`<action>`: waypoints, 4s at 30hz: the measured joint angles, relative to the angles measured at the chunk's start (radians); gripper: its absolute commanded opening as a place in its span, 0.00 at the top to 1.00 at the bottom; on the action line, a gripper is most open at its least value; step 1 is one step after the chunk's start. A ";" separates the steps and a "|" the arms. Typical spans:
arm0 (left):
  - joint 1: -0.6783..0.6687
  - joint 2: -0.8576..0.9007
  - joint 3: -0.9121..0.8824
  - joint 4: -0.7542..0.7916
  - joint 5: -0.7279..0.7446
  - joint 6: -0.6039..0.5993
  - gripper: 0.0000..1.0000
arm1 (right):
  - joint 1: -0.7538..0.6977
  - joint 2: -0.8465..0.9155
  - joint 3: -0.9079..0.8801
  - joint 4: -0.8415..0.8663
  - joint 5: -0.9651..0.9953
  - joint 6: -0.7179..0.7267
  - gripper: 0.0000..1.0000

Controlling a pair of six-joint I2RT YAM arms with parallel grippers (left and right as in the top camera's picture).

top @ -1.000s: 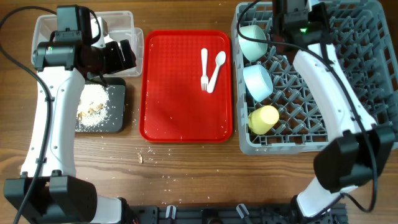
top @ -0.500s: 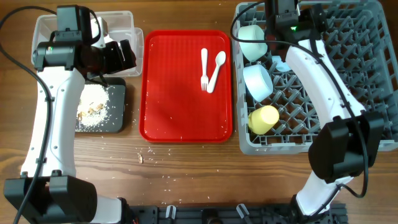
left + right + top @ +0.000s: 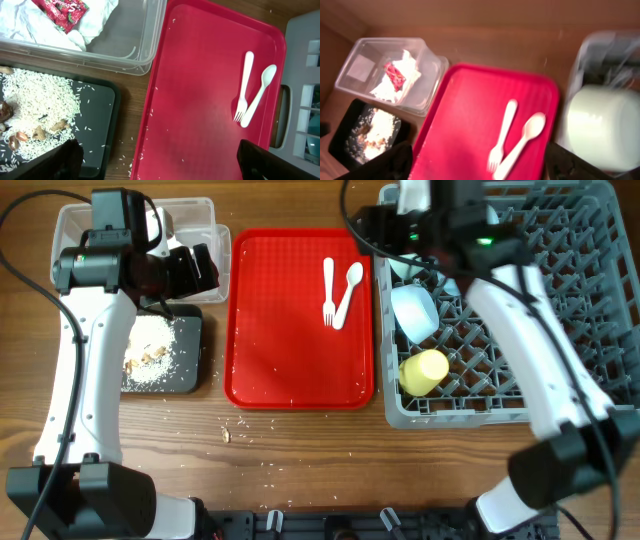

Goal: Sort waste into correct bins and load items into the dishwasher rack
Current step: 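Grasp the white spoon with the right gripper and drop it in the rack, then grasp the white fork with the right gripper and drop it in the rack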

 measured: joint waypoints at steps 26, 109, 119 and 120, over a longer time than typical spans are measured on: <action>0.000 0.000 0.000 0.000 0.000 0.000 0.00 | 0.127 0.486 -0.006 0.053 0.332 0.395 0.77; 0.000 0.000 0.000 0.002 0.000 0.000 0.00 | 0.159 0.247 -0.156 0.140 0.071 0.158 0.55; 0.000 0.000 0.000 0.002 0.000 0.000 0.00 | 0.159 0.348 -0.137 0.140 0.178 0.208 0.56; 0.000 0.000 0.000 0.002 0.000 0.000 0.00 | 0.159 0.362 -0.137 0.137 0.183 0.208 0.59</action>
